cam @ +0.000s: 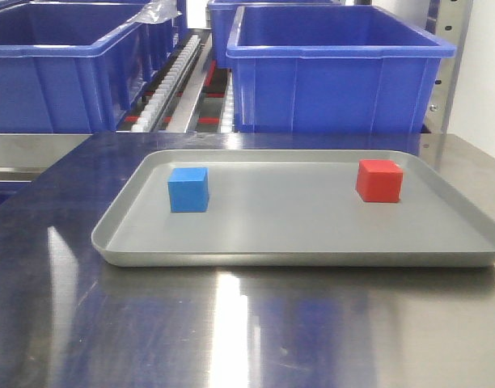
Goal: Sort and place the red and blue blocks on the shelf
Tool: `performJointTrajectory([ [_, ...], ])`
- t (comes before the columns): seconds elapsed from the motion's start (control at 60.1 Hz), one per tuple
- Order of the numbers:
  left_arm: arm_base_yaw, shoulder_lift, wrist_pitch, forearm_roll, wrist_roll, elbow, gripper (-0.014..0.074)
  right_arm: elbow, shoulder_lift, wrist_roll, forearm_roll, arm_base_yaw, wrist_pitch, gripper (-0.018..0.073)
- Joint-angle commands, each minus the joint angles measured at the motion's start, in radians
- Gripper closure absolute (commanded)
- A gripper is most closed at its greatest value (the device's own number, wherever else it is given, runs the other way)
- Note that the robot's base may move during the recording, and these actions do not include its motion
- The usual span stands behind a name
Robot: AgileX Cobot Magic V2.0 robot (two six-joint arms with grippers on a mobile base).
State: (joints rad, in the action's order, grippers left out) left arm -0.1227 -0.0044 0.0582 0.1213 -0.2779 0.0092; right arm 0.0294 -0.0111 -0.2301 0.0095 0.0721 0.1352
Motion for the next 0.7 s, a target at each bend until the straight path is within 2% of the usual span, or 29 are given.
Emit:
performJointTrajectory([
  [0.0, 0.000, -0.018, -0.079, -0.007, -0.001, 0.036, 0.0396, -0.019, -0.018, 0.007, -0.010, -0.007, -0.090, 0.0487],
  [0.683, 0.000, -0.018, -0.079, -0.007, -0.001, 0.036, 0.0397, -0.019, -0.018, 0.007, -0.010, -0.007, -0.090, 0.0487],
])
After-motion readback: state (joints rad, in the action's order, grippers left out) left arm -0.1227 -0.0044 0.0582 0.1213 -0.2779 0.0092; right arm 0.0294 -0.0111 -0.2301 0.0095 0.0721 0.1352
